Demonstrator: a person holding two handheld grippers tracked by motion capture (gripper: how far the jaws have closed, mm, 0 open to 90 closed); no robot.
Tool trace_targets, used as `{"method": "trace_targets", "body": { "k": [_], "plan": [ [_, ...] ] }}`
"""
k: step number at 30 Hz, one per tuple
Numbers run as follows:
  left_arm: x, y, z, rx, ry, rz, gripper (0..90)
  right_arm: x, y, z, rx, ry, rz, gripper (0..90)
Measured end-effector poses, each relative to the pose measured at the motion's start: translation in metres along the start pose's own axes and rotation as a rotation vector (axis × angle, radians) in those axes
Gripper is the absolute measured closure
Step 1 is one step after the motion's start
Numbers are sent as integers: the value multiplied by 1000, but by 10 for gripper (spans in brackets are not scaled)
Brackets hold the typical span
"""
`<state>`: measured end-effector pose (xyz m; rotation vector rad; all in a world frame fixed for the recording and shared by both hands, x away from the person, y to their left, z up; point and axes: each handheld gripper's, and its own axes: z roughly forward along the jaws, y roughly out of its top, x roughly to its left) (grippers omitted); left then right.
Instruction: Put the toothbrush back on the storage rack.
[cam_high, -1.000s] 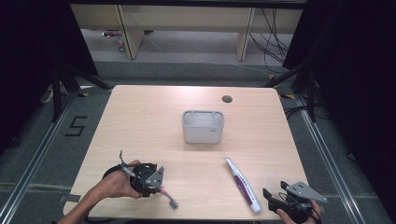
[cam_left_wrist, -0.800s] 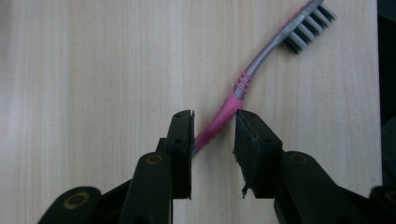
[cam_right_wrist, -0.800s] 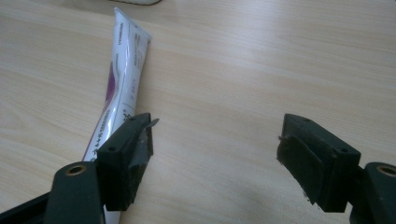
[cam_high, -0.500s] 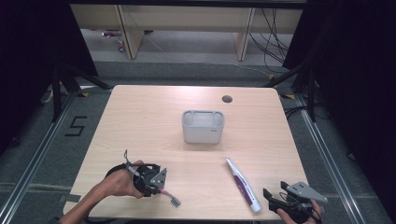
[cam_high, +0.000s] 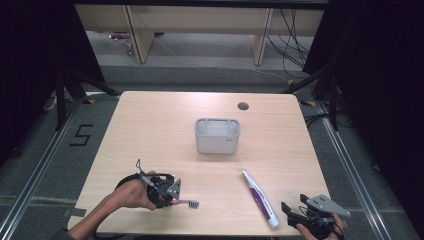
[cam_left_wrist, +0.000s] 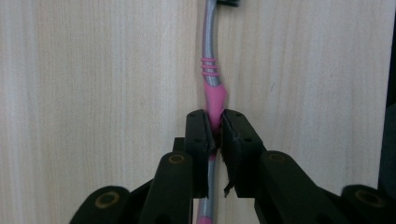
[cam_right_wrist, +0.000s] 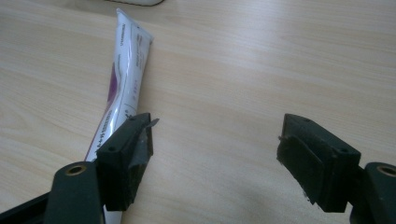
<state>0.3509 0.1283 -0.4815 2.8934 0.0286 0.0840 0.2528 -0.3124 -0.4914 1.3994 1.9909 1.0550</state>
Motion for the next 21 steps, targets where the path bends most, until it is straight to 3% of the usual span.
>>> {"method": "trace_targets", "body": {
  "k": [21],
  "plan": [
    [16, 16, 3, 121, -80, -97, 818, 1, 0, 0, 0, 10, -2, 265]
  ]
}}
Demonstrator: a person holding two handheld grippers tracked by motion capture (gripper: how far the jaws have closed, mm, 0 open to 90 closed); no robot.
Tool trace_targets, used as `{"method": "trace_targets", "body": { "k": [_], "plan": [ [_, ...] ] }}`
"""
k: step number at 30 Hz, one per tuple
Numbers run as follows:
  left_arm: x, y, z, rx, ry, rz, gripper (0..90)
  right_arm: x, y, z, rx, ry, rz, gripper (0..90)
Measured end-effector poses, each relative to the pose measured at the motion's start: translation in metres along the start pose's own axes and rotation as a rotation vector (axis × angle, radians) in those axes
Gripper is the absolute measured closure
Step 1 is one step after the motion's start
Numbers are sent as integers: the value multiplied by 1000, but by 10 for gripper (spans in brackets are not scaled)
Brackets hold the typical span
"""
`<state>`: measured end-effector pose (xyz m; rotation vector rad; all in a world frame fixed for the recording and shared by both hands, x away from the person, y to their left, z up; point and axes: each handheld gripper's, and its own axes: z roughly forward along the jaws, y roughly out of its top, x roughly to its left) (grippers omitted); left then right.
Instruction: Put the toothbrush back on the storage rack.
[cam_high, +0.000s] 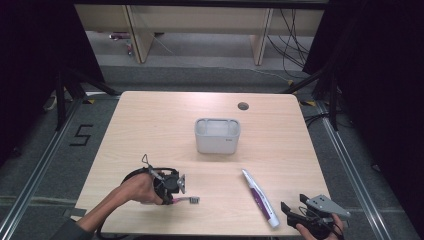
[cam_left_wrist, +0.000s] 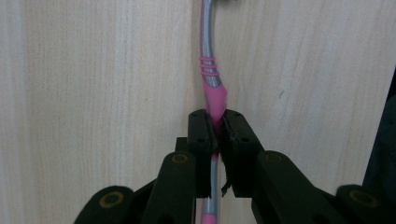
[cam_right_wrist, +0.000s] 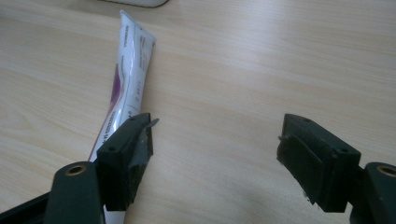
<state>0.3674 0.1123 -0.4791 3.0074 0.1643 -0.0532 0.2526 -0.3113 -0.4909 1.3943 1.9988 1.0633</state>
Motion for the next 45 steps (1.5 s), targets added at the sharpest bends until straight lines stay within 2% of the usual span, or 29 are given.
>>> {"method": "trace_targets", "body": {
  "k": [2, 8, 10, 12, 13, 17, 20, 21, 22, 23, 24, 25, 26, 27, 28, 30, 34, 36, 37, 38, 39, 40, 41, 42, 45],
  "plan": [
    [2, 2, 0, 11, -3, -12, 818, 0, 0, 0, -2, -1, -12, 265],
    [3, 7, 1, 34, -9, -17, 820, 1, 0, 1, -9, 16, 5, 265],
    [3, 7, 1, 31, -7, -11, 821, 1, 0, 1, -6, 14, -8, 265],
    [3, 7, 1, 31, -12, -4, 821, 1, 0, 1, -10, 15, 3, 265],
    [5, 6, 0, 27, -23, -14, 821, 1, 0, 1, -9, 16, 4, 265],
    [10, 5, -1, 11, -22, -32, 821, 0, 0, 1, -6, 14, -9, 265],
    [14, 3, -8, -28, -28, -42, 822, 0, 0, 0, -3, 5, -1, 265],
    [15, 2, -15, -59, -36, -53, 822, 4, 0, 0, 2, 9, 42, 265],
    [16, 1, -19, -82, -31, -55, 822, 3, 0, 0, -4, 8, 27, 264],
    [16, 1, -19, -82, -31, -55, 822, 0, 0, 1, -11, 3, -1, 264],
    [17, 0, -23, -108, -30, -62, 822, 0, 0, 1, -11, 3, -1, 264],
    [19, -2, -31, -159, -24, -74, 822, 0, 0, 1, -14, 1, -7, 264],
    [20, -3, -33, -188, -25, -83, 822, 0, 0, 1, -15, 1, -5, 264],
    [20, -3, -33, -188, -25, -83, 822, 0, 0, 1, -15, 1, -5, 264],
    [22, -5, -37, -226, -20, -98, 822, -1, 0, 0, -12, -1, -7, 264],
    [24, -6, -38, -238, -18, -101, 822, 0, 0, 0, -10, -1, 0, 264],
    [28, -10, -42, -280, 6, -155, 822, -1, 0, 0, -13, -2, -1, 264],
    [30, -12, -44, -340, 9, -194, 821, -1, 0, 0, -14, -3, -6, 264],
    [30, -12, -44, -340, 9, -194, 821, -1, 0, 0, -14, -3, -6, 264],
    [33, -14, -45, -371, 21, -206, 821, -1, 0, 0, -11, -3, -3, 264],
    [33, -14, -45, -371, 21, -206, 822, -1, 0, 0, -12, -2, -2, 264],
    [35, -15, -46, -392, 31, -214, 822, -1, 0, 0, -12, -2, -2, 264],
    [36, -16, -47, -415, 37, -223, 822, -1, 0, 0, -13, -3, -7, 264],
    [36, -17, -47, -459, 45, -248, 822, 0, 0, 1, -12, 5, 3, 264],
    [38, -20, -51, -489, 64, -264, 821, -1, 0, 0, -13, -4, -6, 264]
  ]
}}
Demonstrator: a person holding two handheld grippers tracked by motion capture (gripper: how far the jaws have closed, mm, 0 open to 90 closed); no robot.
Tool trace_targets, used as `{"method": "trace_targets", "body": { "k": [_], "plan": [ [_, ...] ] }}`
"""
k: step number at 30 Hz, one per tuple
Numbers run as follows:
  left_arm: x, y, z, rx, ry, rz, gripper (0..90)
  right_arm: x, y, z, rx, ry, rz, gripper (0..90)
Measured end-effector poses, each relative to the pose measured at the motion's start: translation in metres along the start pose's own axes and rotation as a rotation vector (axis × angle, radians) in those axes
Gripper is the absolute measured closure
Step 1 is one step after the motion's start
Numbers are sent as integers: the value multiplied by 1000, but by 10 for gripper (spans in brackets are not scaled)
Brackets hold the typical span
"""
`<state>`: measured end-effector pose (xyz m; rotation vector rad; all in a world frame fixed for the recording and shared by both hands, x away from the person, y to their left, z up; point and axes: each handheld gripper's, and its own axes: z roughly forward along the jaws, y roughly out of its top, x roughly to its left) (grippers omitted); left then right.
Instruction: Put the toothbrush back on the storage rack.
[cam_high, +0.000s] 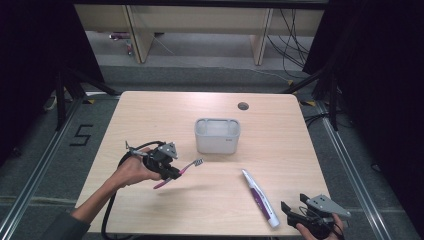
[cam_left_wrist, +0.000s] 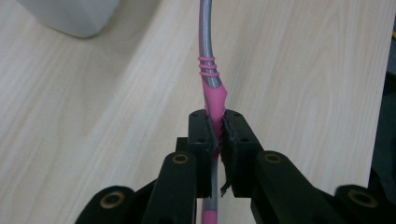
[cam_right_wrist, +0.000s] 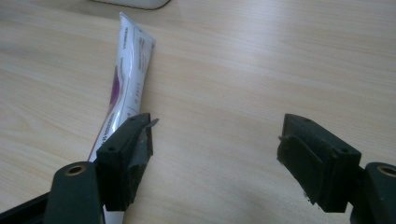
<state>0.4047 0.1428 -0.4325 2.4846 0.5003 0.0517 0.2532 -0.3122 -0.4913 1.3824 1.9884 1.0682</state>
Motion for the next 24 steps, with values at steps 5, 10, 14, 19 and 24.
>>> {"method": "trace_targets", "body": {
  "k": [5, 10, 14, 19, 24],
  "plan": [
    [5, 1, -8, -122, 31, -30, 822, 1, 0, 0, 4, 0, 7, 263],
    [5, 3, -14, -250, 61, -76, 822, 0, 0, 0, 0, -1, 1, 264],
    [5, 4, -19, -359, 98, -136, 822, 0, 0, 0, 6, -1, 9, 263],
    [4, 6, -21, -445, 146, -149, 822, 0, 0, 0, 6, -1, 6, 264],
    [6, 9, -20, -507, 166, -177, 822, 0, 0, 0, 5, -1, 6, 263]
  ]
}}
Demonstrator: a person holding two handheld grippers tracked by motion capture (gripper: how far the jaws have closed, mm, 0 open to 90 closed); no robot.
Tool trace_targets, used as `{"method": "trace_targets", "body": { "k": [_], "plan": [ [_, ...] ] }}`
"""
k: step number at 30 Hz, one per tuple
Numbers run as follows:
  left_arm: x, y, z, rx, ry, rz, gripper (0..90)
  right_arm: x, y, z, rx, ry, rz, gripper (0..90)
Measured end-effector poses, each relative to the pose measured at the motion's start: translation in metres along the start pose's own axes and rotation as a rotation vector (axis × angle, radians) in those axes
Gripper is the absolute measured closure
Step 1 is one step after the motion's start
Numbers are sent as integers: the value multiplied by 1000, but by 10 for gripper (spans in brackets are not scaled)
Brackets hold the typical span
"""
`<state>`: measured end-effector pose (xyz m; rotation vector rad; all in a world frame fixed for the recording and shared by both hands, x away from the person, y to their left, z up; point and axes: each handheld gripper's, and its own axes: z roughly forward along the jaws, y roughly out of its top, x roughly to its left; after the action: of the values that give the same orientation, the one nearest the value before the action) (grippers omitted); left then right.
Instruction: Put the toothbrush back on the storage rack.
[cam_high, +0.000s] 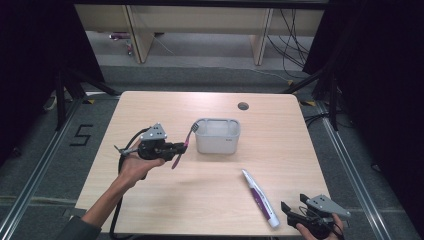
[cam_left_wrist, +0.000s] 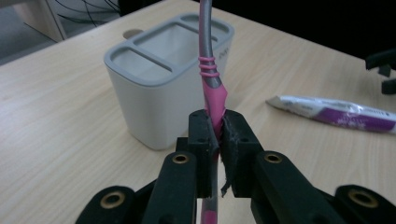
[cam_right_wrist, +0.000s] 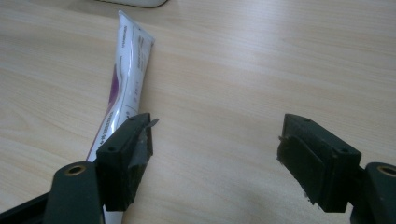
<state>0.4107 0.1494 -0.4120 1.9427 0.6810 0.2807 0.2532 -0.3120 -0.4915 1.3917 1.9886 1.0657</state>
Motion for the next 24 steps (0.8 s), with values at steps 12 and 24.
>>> {"method": "trace_targets", "body": {
  "k": [12, 24],
  "plan": [
    [8, 14, 5, -86, 32, -45, 821, 0, 0, 0, -2, 0, -2, 263],
    [11, 28, 15, -159, 39, -81, 822, 0, 0, 0, -3, 1, -4, 263]
  ]
}}
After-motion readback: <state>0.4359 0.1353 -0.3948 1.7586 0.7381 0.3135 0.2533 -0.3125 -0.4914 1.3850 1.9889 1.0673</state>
